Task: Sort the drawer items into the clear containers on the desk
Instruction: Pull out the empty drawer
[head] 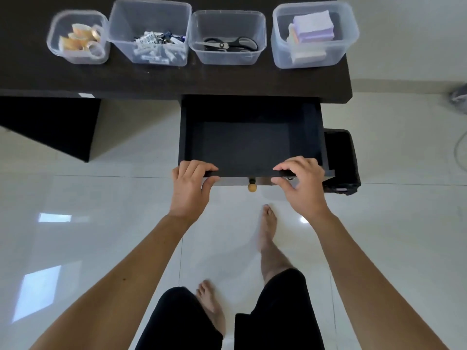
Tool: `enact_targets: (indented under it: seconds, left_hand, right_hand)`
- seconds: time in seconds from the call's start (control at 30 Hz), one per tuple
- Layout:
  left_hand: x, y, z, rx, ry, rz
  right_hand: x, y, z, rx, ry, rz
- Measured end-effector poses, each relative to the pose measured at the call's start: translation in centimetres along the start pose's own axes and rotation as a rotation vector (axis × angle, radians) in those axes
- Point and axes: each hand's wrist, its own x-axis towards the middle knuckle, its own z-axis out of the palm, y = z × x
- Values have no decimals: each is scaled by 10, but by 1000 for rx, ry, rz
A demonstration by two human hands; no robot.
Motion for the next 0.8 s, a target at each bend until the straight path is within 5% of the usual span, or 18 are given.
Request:
enact_targets:
  seconds: [0.4,0.53,0.8]
  left_hand:
    - [64,-17,1,25,21,104]
    - [107,-21,-8,40,121,128]
    - [171,-49,-15,333,99,375]
  right_hand:
    - [59,4,6,58,33,-43]
    - [95,5,11,51,164,-63]
    - [158,26,-6,-238,90,-245]
